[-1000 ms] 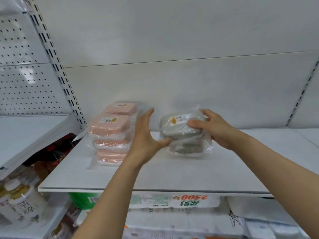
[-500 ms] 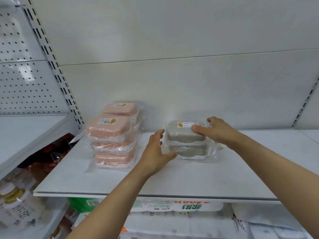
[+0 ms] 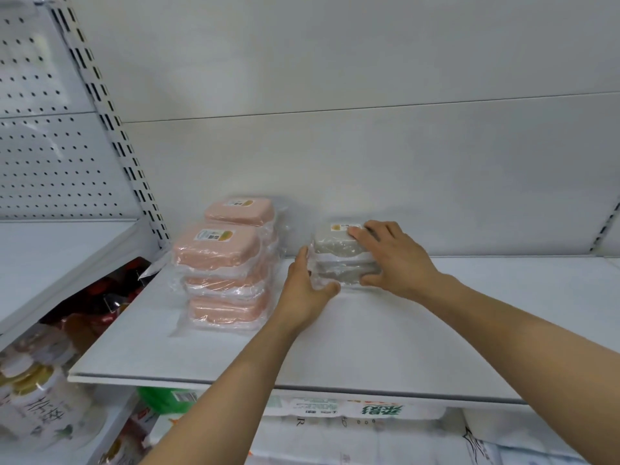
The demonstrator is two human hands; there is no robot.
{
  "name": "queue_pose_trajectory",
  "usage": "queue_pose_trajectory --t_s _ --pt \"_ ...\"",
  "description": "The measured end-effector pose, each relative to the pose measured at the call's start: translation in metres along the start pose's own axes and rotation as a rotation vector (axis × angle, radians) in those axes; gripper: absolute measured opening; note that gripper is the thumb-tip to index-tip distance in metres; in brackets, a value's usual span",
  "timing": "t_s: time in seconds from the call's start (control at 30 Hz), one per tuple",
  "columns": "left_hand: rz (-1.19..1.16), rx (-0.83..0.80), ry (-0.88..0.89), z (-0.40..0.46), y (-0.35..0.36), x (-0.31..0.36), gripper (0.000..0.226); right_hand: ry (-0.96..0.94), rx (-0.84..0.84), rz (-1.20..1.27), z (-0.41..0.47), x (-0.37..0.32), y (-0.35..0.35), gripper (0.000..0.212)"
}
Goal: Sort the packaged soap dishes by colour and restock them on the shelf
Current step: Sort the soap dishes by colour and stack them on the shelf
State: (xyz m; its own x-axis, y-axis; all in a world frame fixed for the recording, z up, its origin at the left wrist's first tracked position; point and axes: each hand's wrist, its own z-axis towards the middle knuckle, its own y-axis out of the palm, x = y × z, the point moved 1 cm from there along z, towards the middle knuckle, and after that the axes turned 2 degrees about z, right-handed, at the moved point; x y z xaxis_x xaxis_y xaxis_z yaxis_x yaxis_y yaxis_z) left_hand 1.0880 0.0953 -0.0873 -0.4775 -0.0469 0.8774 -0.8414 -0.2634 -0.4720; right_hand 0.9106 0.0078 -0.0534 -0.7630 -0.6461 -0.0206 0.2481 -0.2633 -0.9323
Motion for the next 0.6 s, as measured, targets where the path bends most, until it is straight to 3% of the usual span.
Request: queue_pose_trajectory --t_s 0.23,0.43,0.6 --pt "0.117 -0.02 -0.055 0.001 -0.009 0.006 0.094 0.038 0.005 -0.128 0.011 -0.009 0.008 0.088" --pt "0.532 0.032 0.218 -0.061 -0.019 0.013 0.085 0.04 0.172 -0.027 -0.051 -0.046 -0.014 0.066" --pt "0.58 0.097 0.411 -0.142 -0.039 -0.015 0.077 0.067 0.315 0.054 -0.13 -0.098 -0.02 0.044"
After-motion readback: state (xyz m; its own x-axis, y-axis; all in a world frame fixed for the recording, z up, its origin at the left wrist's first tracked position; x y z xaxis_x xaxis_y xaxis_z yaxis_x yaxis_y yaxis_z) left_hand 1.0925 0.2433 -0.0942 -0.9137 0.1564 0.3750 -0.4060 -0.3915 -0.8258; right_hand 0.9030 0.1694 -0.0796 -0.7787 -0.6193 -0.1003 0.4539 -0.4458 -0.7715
